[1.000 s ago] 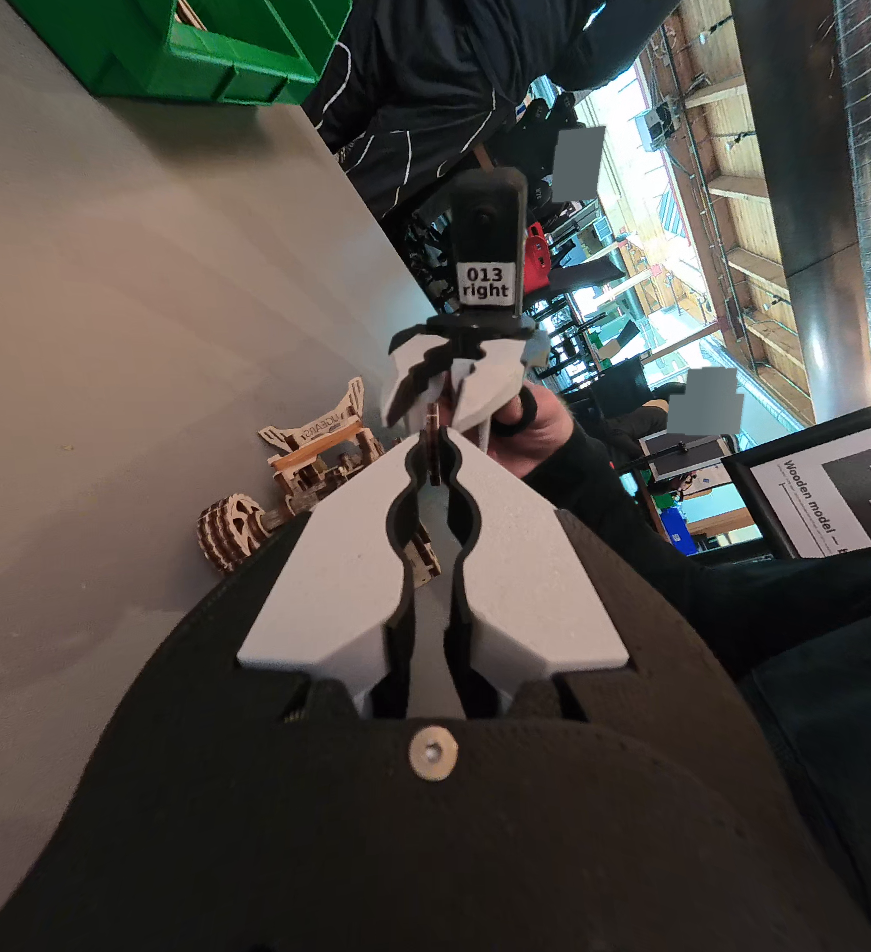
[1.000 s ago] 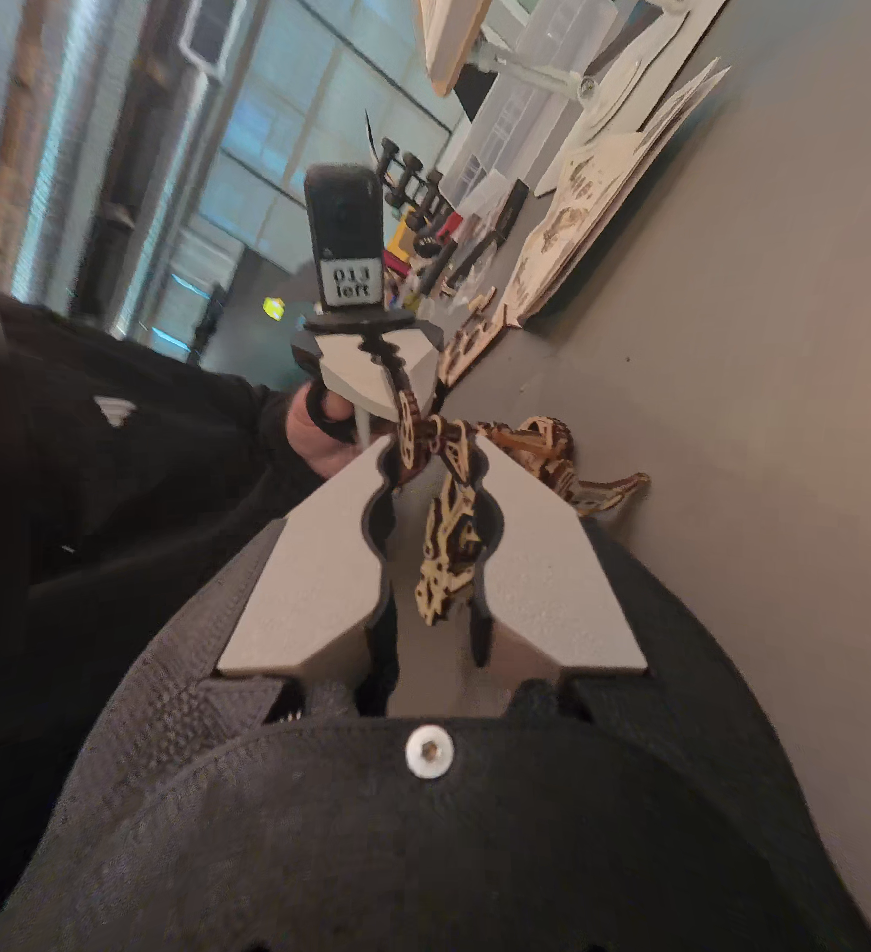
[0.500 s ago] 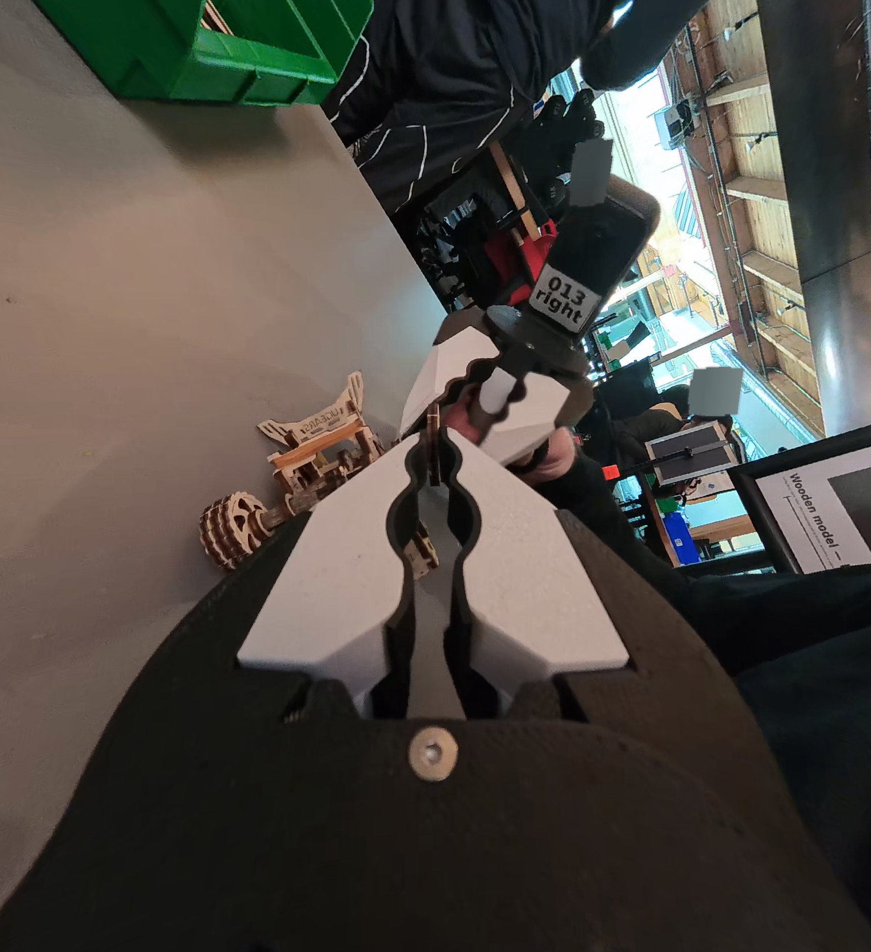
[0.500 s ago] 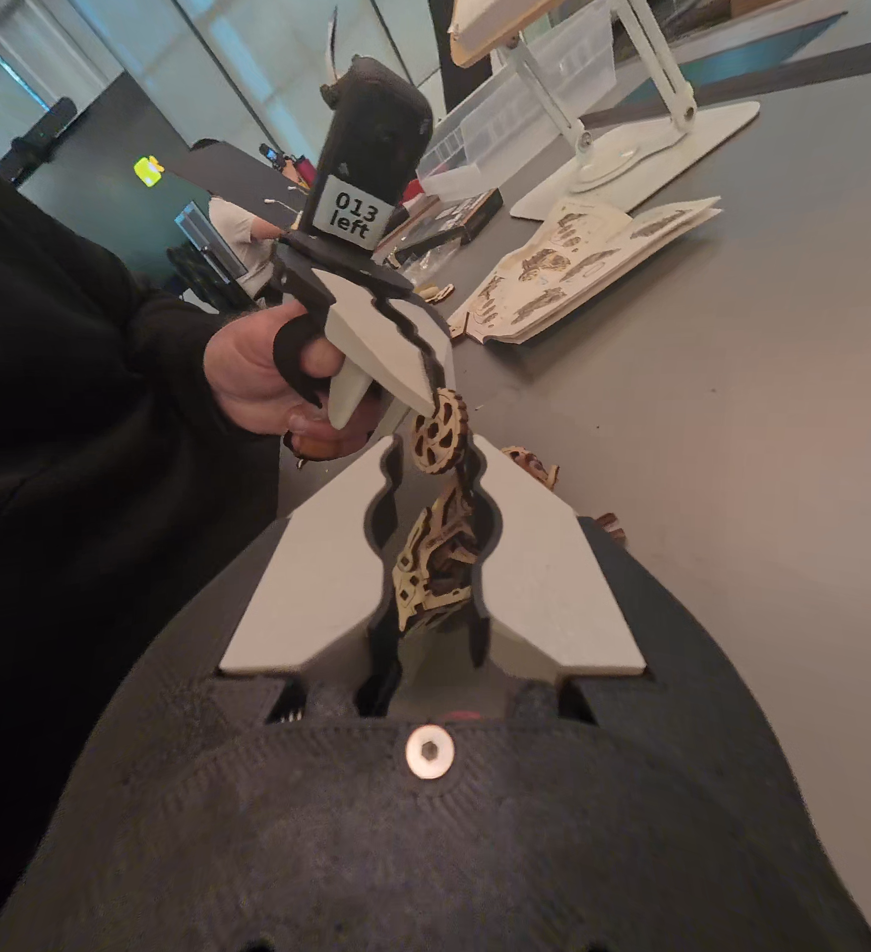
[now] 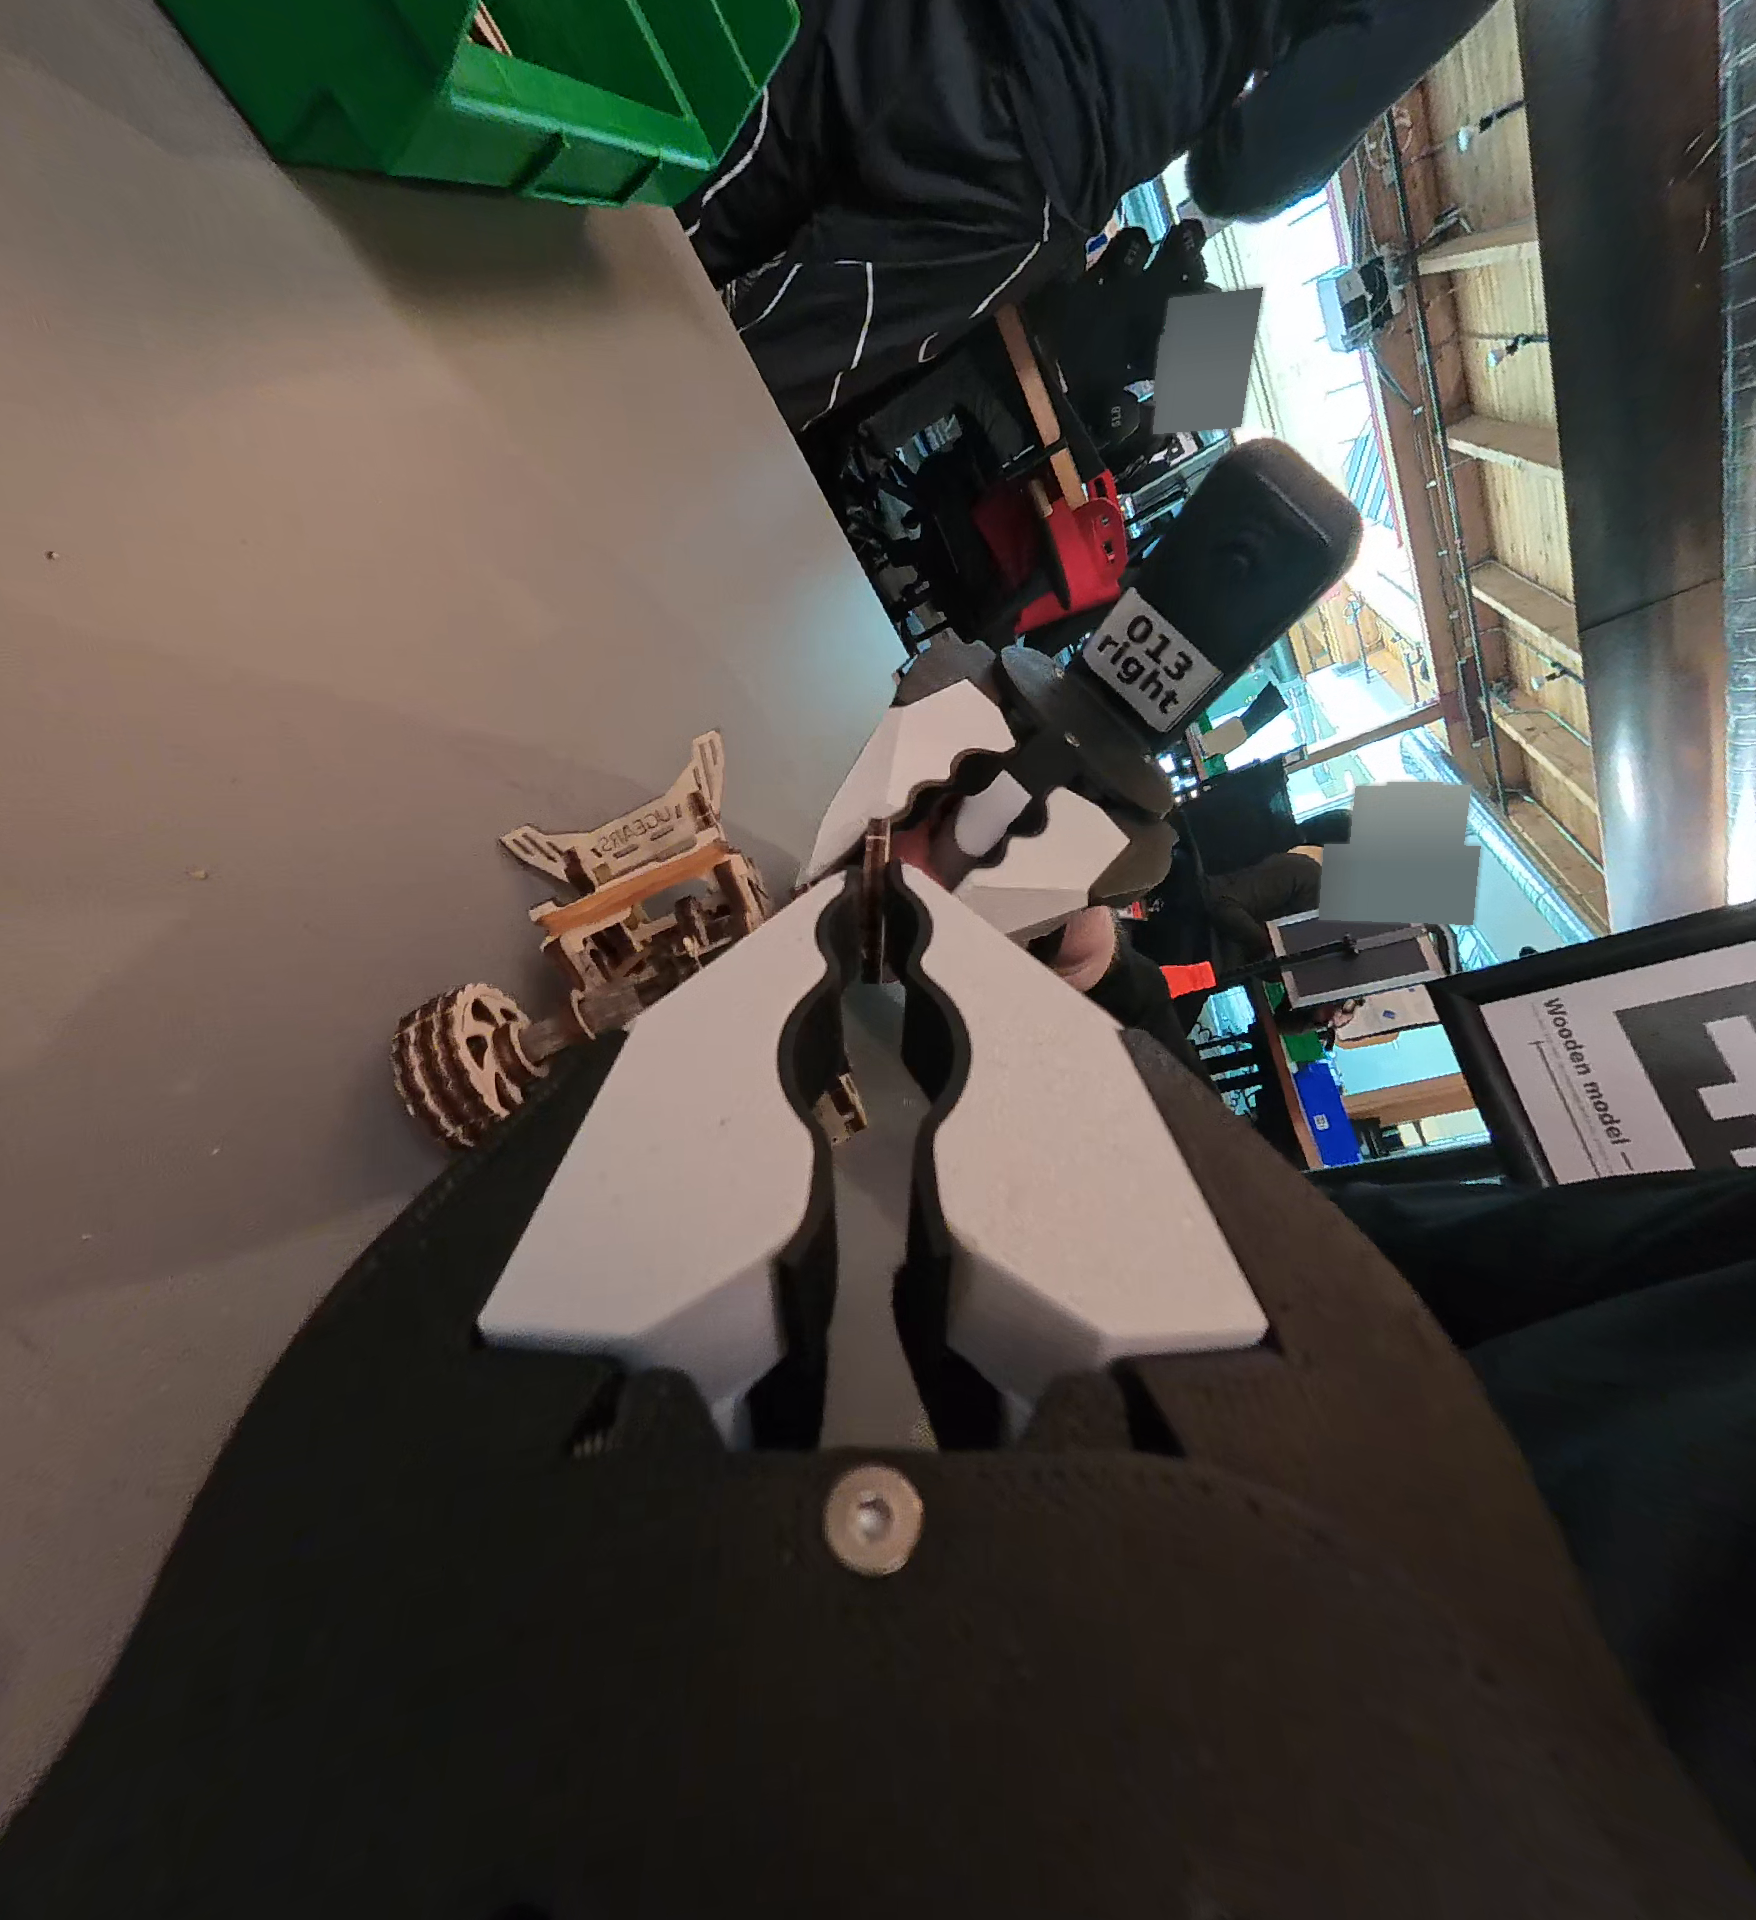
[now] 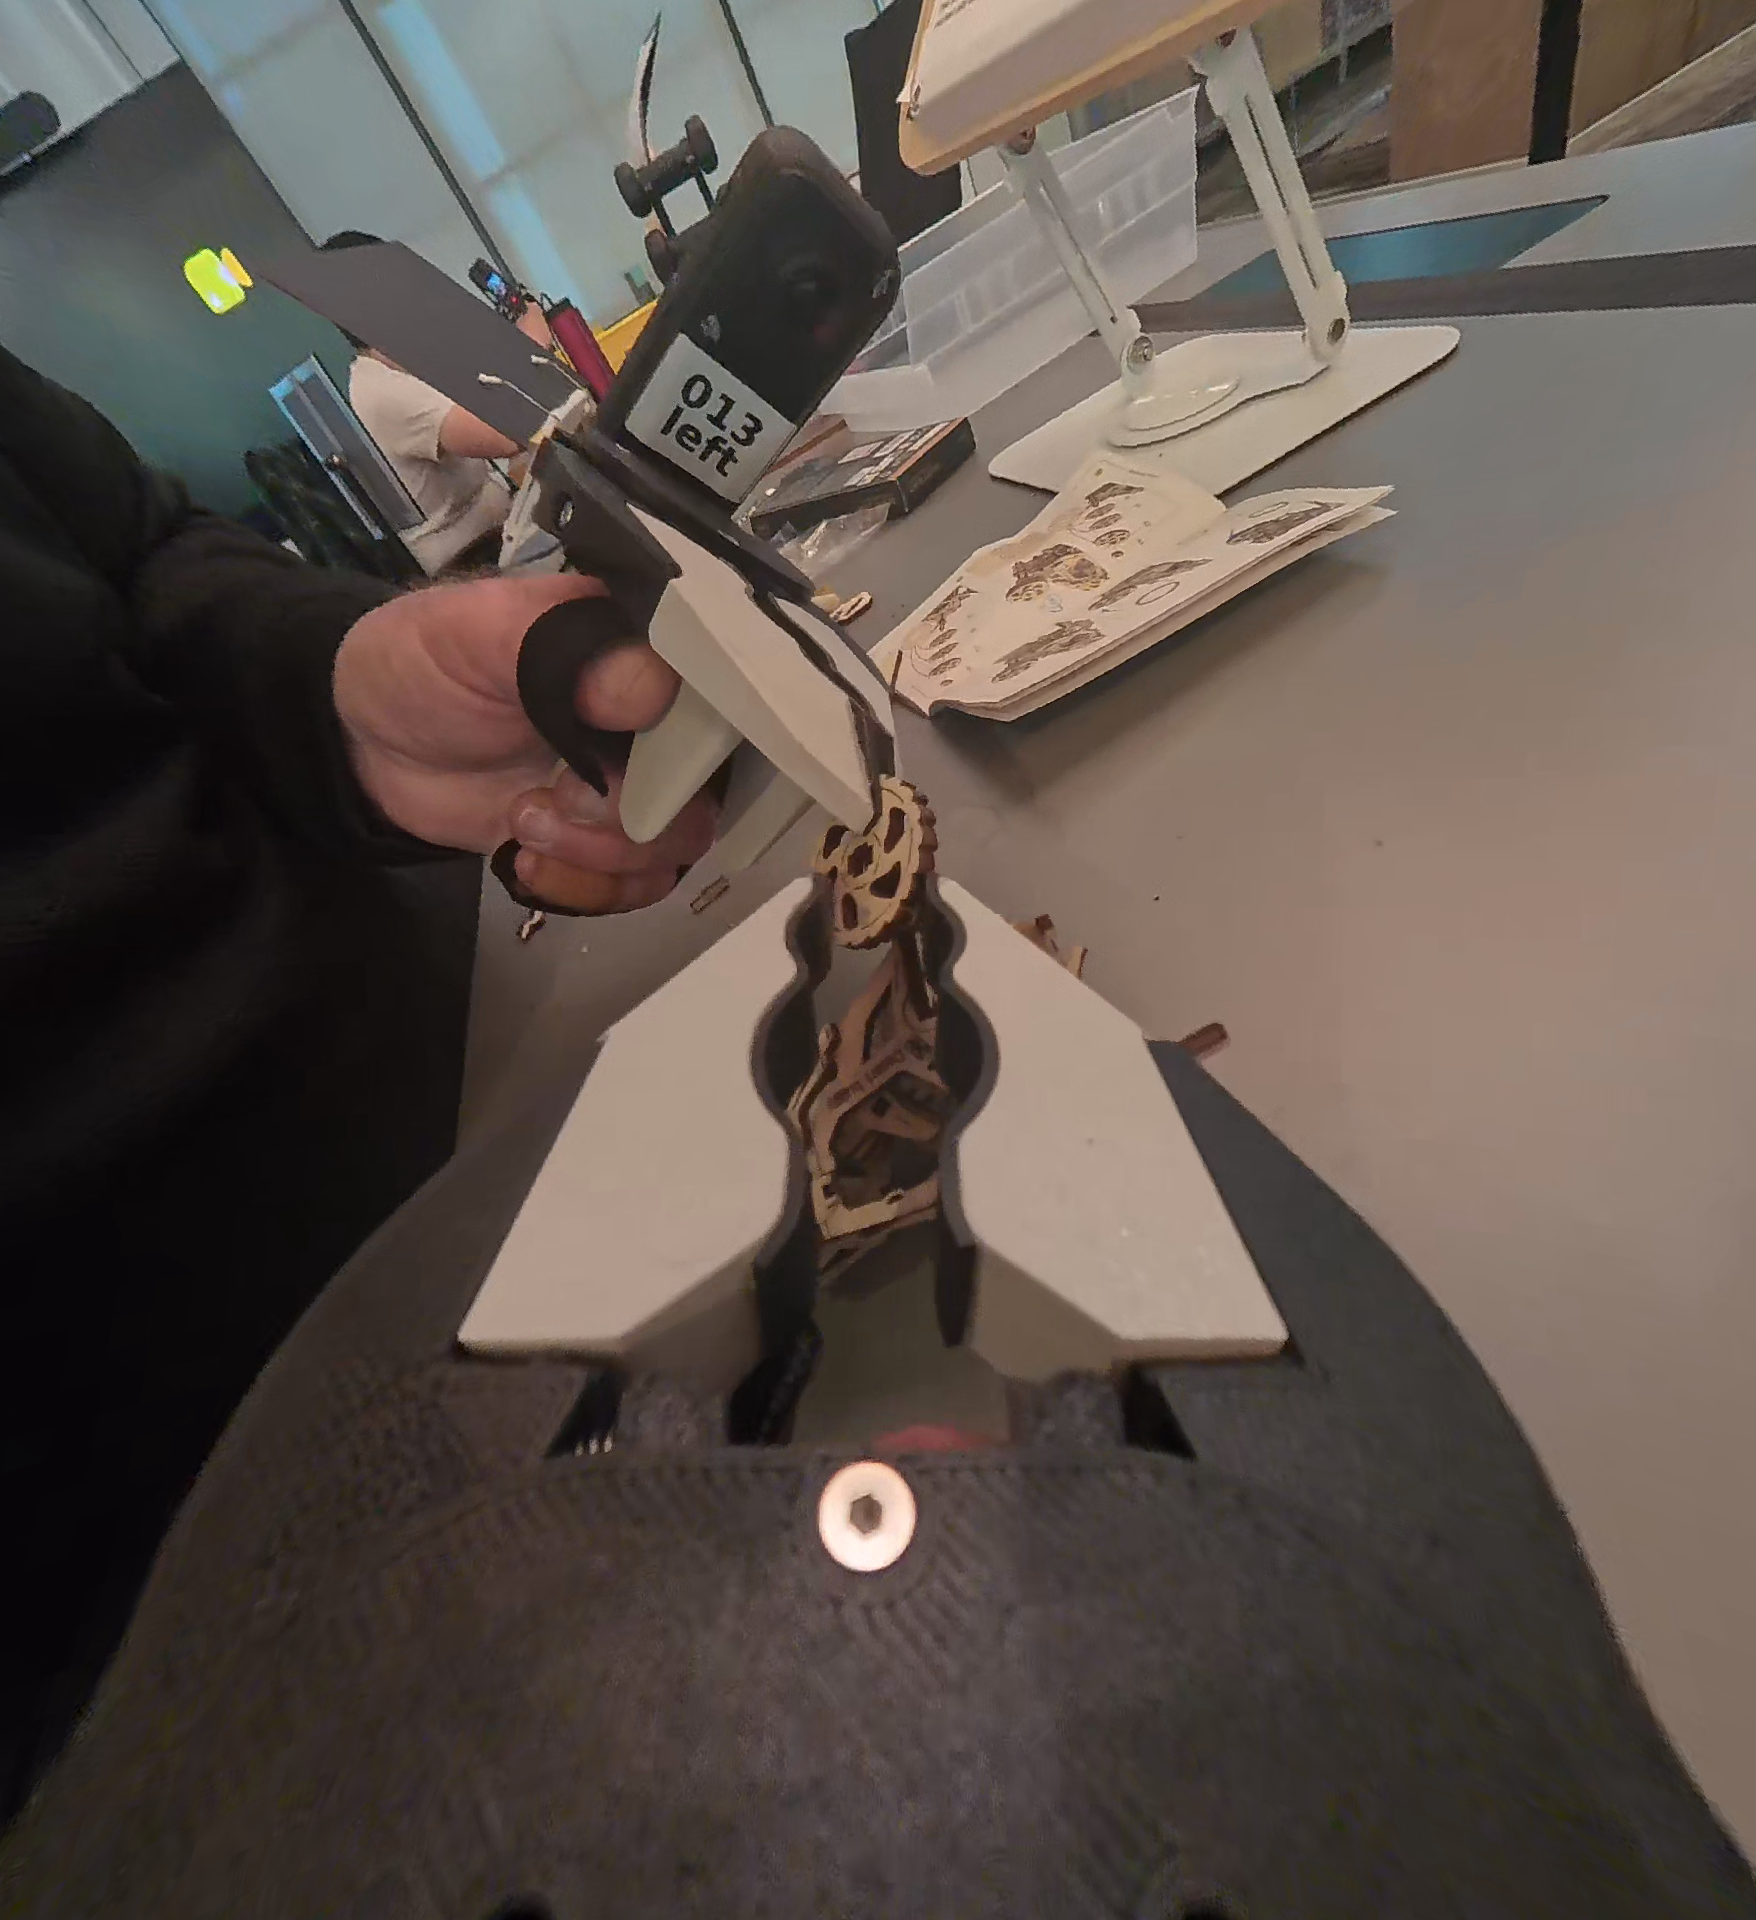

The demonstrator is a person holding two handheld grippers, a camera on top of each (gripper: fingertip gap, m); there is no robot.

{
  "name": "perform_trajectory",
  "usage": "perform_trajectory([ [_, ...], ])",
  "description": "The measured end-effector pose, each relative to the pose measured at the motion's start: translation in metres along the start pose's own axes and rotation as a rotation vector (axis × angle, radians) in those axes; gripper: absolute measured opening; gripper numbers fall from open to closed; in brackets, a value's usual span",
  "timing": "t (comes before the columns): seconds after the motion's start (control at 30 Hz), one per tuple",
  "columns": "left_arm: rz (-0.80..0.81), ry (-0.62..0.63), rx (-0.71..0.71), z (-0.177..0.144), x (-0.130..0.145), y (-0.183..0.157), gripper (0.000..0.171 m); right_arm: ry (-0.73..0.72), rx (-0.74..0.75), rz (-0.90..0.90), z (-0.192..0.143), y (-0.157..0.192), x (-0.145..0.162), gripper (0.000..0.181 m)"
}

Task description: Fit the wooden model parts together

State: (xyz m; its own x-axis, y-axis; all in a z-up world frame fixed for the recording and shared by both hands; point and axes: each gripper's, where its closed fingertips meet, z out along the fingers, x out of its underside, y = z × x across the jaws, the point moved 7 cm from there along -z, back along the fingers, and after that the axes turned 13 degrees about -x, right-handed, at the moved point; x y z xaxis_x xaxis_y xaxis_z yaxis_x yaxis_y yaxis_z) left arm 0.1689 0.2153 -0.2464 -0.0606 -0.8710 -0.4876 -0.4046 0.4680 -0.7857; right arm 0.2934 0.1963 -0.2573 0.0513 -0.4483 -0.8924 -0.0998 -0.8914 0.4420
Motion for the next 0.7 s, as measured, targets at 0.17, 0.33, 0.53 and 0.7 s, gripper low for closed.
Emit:
perform_trajectory([
  [0.17,-0.015,-0.003,-0.006,-0.0005,-0.0015,0.0009,0.001,-0.001,-0.025,0.024,0.0007,-0.0028,-0.0015,0.014],
  [0.33,-0.039,-0.019,0.004,-0.0003,-0.0037,0.0033,0.001,-0.015,-0.078,0.038,0.0012,-0.0036,-0.0028,0.029],
  [0.53,-0.118,-0.013,0.032,-0.0003,-0.0047,0.0064,0.001,-0.001,-0.100,-0.002,0.0022,-0.0004,-0.0028,0.041],
  [0.7,-0.156,-0.006,0.016,-0.0023,-0.0057,0.0067,0.001,0.036,-0.056,-0.084,0.0060,0.0043,-0.0016,0.048],
])
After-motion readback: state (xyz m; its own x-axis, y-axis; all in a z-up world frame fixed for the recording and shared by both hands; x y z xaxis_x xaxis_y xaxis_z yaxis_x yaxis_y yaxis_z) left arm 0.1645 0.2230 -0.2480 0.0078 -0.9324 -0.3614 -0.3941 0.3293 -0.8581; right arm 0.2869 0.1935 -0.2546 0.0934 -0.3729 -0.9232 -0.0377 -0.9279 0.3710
